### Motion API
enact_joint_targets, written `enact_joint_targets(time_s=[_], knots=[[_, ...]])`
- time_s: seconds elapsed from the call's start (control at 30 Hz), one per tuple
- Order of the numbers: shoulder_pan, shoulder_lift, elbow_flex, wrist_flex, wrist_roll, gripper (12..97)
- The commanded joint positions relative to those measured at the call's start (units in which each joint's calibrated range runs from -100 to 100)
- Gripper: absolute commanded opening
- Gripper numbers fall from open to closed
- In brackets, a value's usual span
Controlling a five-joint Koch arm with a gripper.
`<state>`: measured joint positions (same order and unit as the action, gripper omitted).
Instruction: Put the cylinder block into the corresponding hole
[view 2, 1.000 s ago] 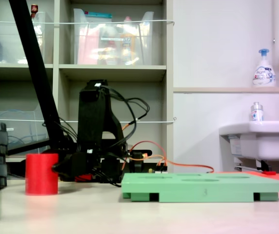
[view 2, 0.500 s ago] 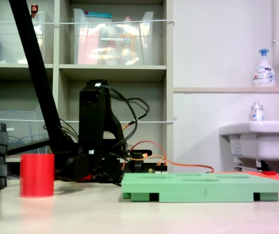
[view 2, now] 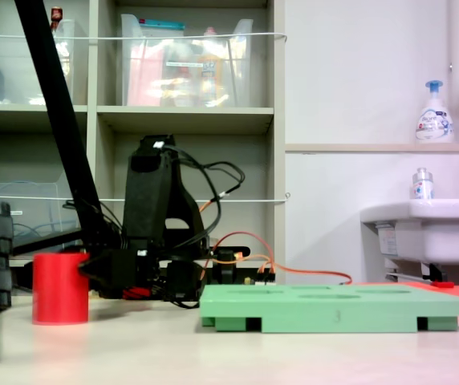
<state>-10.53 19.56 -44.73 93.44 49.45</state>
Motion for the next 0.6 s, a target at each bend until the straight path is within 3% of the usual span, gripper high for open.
enact_joint_targets(time_s=[0.0,0.3,0.57], knots=[[-0.05,1.11,3.26,6.46,0.29,71.0],[0.20,4.04,7.15,3.67,0.34,66.1],[0.34,4.60,6.35,3.96,0.39,46.0]])
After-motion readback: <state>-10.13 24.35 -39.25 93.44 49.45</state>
